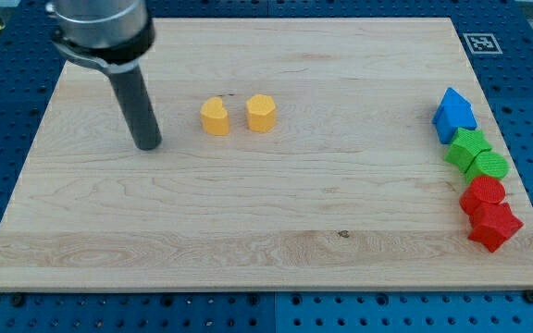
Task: Push the yellow heart along with yellow hexagon slightly right and up
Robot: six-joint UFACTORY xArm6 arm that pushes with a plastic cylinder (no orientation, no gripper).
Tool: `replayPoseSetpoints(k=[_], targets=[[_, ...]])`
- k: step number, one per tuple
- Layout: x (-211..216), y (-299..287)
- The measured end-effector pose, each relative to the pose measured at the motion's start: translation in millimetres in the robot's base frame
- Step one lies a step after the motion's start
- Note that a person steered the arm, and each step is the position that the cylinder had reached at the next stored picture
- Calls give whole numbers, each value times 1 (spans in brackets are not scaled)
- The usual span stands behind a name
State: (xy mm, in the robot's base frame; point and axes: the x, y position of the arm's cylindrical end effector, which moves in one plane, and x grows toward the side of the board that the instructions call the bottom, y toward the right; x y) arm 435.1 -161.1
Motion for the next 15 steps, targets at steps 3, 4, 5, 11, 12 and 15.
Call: replayPoseSetpoints(k=[3, 4, 5, 11, 12, 15], targets=[[-26, 32], [-33, 52], [-33, 78], [17, 109], [17, 111], [8, 134]])
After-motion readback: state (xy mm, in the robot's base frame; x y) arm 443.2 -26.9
